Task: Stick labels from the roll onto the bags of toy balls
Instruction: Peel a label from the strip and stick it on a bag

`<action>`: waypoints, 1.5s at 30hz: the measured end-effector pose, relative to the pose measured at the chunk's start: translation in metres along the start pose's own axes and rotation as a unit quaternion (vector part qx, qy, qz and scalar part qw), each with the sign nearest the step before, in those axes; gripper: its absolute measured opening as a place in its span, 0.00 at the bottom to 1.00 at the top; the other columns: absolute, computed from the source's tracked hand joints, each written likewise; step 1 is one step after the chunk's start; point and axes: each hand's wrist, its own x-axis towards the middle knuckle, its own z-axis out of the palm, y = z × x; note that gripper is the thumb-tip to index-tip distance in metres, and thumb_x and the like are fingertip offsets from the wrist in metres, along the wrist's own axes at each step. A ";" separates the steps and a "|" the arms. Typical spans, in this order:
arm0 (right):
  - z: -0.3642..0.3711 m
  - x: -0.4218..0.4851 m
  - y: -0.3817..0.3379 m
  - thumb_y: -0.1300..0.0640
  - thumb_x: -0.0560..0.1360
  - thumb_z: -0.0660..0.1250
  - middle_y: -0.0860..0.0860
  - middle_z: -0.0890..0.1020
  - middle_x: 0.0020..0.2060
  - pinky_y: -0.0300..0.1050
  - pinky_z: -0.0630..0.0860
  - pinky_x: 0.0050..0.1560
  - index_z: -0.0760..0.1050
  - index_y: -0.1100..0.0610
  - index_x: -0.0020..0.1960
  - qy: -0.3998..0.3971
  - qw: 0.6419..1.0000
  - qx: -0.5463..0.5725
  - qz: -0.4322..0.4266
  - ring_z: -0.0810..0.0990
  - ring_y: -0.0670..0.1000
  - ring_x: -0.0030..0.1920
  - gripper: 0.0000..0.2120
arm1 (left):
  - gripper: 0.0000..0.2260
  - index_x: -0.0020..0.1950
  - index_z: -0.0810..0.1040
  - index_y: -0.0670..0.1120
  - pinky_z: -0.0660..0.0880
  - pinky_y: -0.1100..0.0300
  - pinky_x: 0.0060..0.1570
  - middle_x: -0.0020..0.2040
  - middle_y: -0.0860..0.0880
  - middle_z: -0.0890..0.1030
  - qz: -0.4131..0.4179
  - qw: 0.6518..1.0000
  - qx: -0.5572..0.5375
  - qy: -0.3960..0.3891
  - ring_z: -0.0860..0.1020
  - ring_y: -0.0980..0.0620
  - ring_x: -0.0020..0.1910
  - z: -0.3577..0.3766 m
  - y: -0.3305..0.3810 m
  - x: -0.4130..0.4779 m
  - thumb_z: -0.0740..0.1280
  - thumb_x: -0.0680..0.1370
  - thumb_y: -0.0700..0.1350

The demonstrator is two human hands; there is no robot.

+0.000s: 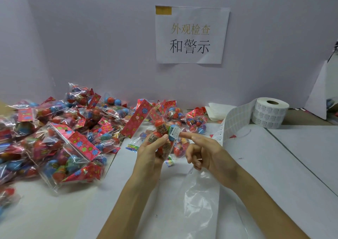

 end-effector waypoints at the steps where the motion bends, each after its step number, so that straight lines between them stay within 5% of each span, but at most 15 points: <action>1: 0.000 0.000 0.000 0.44 0.77 0.60 0.55 0.79 0.34 0.40 0.71 0.31 0.76 0.49 0.68 0.001 1.000 -0.005 0.000 0.70 0.48 0.29 0.22 | 0.12 0.61 0.80 0.40 0.77 0.53 0.62 0.58 0.40 0.85 0.000 1.000 0.001 0.001 0.83 0.46 0.56 0.000 0.000 0.000 0.69 0.78 0.37; 7: -0.001 0.002 0.005 0.52 0.84 0.59 0.57 0.82 0.36 0.40 0.72 0.32 0.75 0.46 0.69 0.010 0.998 -0.054 -0.014 0.72 0.48 0.30 0.15 | 0.15 0.63 0.80 0.43 0.79 0.55 0.56 0.57 0.43 0.86 0.007 1.000 0.016 0.002 0.83 0.46 0.57 -0.001 0.000 0.001 0.70 0.77 0.39; 17: 0.004 0.005 0.013 0.57 0.84 0.62 0.52 0.85 0.39 0.40 0.75 0.34 0.58 0.42 0.77 0.023 0.991 -0.130 -0.017 0.74 0.47 0.30 0.26 | 0.18 0.63 0.80 0.40 0.78 0.52 0.58 0.59 0.38 0.84 0.000 1.000 0.006 0.007 0.83 0.44 0.55 -0.003 -0.001 0.001 0.73 0.73 0.41; 24: -0.005 0.007 0.013 0.44 0.73 0.74 0.45 0.82 0.41 0.42 0.77 0.35 0.74 0.43 0.65 0.128 0.984 -0.117 -0.048 0.79 0.47 0.35 0.22 | 0.18 0.65 0.79 0.38 0.77 0.51 0.63 0.59 0.38 0.84 0.002 0.998 0.044 -0.040 0.82 0.41 0.59 -0.001 -0.004 0.000 0.72 0.75 0.41; 33: -0.010 0.008 0.017 0.51 0.78 0.70 0.47 0.84 0.37 0.43 0.80 0.36 0.82 0.49 0.52 0.180 0.970 -0.134 -0.091 0.81 0.49 0.32 0.04 | 0.22 0.62 0.81 0.41 0.78 0.46 0.63 0.56 0.37 0.84 0.022 0.988 0.134 -0.073 0.81 0.35 0.60 0.005 -0.007 -0.005 0.75 0.70 0.46; 38: -0.009 0.009 0.016 0.53 0.83 0.64 0.49 0.84 0.37 0.45 0.80 0.37 0.82 0.54 0.52 0.170 0.976 -0.112 -0.074 0.81 0.49 0.32 0.09 | 0.23 0.65 0.80 0.42 0.78 0.45 0.64 0.57 0.39 0.85 0.012 0.989 0.132 -0.066 0.83 0.38 0.59 0.006 -0.006 -0.005 0.75 0.71 0.46; 45: -0.007 0.007 0.016 0.45 0.73 0.71 0.49 0.84 0.38 0.44 0.81 0.37 0.81 0.51 0.51 0.162 0.976 -0.114 -0.093 0.82 0.52 0.32 0.12 | 0.21 0.63 0.80 0.45 0.82 0.52 0.55 0.56 0.41 0.85 0.028 0.985 0.152 -0.077 0.84 0.41 0.56 0.007 -0.005 -0.007 0.75 0.72 0.48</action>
